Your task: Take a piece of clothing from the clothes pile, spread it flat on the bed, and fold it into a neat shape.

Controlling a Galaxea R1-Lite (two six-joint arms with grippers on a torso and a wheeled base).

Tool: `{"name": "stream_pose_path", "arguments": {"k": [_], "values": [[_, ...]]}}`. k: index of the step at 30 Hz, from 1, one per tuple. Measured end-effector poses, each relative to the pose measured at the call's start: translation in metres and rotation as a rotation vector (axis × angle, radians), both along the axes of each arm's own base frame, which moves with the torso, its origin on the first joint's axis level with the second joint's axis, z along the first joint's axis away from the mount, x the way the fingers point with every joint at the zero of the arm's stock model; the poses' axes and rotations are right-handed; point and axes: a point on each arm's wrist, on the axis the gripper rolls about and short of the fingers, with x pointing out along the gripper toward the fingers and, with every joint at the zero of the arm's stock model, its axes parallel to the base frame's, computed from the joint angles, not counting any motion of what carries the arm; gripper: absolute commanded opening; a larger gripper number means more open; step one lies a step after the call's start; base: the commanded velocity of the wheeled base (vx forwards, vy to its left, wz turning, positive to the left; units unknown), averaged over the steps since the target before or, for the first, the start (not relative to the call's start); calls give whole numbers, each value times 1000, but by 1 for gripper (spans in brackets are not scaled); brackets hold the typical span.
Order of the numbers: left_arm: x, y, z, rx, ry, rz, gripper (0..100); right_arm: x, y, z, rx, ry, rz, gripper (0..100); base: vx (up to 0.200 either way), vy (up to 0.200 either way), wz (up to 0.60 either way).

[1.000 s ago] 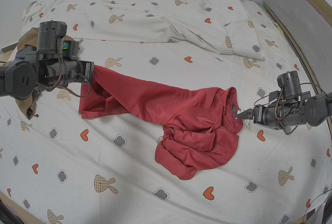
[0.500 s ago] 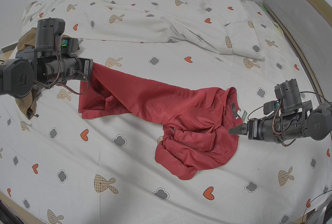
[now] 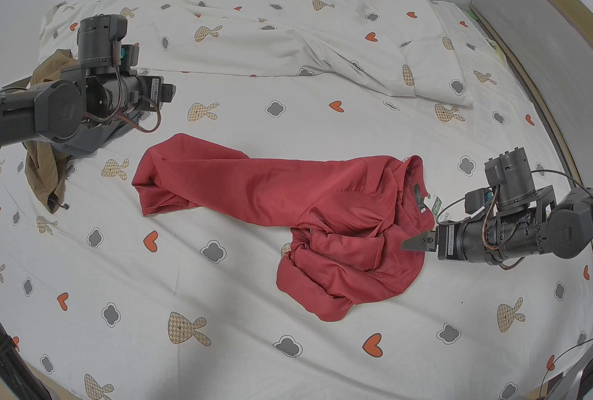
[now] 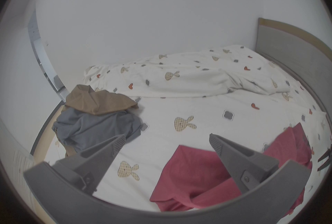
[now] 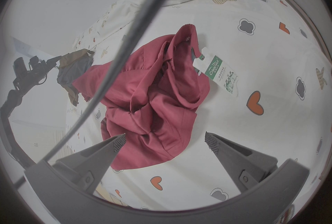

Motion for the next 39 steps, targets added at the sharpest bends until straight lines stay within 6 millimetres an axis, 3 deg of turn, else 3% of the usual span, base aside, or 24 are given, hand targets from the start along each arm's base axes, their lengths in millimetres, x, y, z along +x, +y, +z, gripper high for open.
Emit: {"name": "stream_pose_path", "arguments": {"k": [5, 11, 16, 21, 27, 36, 37, 39], "values": [[-10, 3, -24, 8, 86, -12, 100, -5, 7, -4, 3, 18, 32, 100, 0, 0, 0], [-54, 8, -60, -13, 225, -129, 100, -8, 20, -15, 8, 59, 63, 100, 0, 0, 0], [-84, 14, -77, -35, 249, -186, 100, -1, 24, -29, 11, 73, 58, 100, 0, 0, 0], [-106, 20, -83, -60, 184, -217, 100, 14, 25, -50, 17, 76, 35, 100, 0, 0, 0], [-125, 25, -86, -96, 152, -208, 100, 18, 22, -72, -3, 126, 18, 100, 0, 0, 0], [-139, 28, -87, -128, 152, -205, 100, 24, 11, -80, -1, 139, -22, 100, 0, 0, 0], [-140, 28, -87, -129, 151, -206, 100, 25, 11, -80, 4, 128, -23, 0, 0, 0, 0], [-141, 28, -86, -132, 148, -210, 100, 30, 12, -77, 26, 81, -23, 0, 0, 0, 0]]}}
